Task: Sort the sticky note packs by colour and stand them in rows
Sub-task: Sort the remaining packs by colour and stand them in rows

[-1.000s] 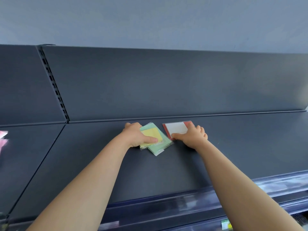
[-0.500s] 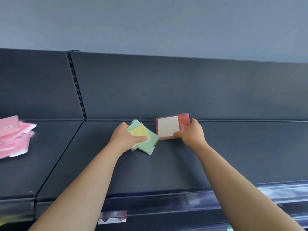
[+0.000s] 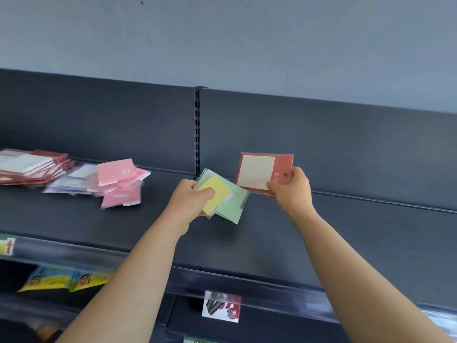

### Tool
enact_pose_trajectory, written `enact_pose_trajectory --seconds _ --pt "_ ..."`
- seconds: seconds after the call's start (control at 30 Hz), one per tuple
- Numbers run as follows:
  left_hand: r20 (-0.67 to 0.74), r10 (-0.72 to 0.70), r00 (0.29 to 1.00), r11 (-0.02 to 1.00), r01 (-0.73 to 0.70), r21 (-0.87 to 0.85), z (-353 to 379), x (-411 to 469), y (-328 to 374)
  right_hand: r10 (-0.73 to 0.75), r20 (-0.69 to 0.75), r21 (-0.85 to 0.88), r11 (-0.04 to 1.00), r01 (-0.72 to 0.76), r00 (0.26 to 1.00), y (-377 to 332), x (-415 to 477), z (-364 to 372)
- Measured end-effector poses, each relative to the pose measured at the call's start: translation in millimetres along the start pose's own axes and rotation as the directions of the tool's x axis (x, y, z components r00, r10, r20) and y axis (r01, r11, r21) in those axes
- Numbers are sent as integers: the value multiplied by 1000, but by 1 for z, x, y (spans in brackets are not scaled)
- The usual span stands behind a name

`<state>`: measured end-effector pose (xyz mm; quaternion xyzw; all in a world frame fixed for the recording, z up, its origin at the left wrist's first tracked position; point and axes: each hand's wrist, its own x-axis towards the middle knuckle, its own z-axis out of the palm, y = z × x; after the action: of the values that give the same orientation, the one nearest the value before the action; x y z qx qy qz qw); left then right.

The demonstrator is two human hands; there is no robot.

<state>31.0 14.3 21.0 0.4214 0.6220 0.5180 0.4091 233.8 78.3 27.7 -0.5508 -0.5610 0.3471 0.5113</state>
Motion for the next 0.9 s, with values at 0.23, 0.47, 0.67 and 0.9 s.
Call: enact_pose_trajectory --seconds 0.23,0.47,0.67,0.9 --pt "-172 101 980 993 -110 -42 -110 -12 1 -60 62 147 988 50 996 -54 -33 89" --pt "-288 118 950 982 -154 -106 -245 -8 -11 -55 133 212 977 25 990 -100 -66 202" --pt "-396 120 910 985 -157 -64 -359 0 -22 -61 198 246 969 10 978 -134 -94 297" --pt "-495 105 862 989 -143 -39 -444 16 -28 -20 269 177 984 -29 963 -152 -106 391"
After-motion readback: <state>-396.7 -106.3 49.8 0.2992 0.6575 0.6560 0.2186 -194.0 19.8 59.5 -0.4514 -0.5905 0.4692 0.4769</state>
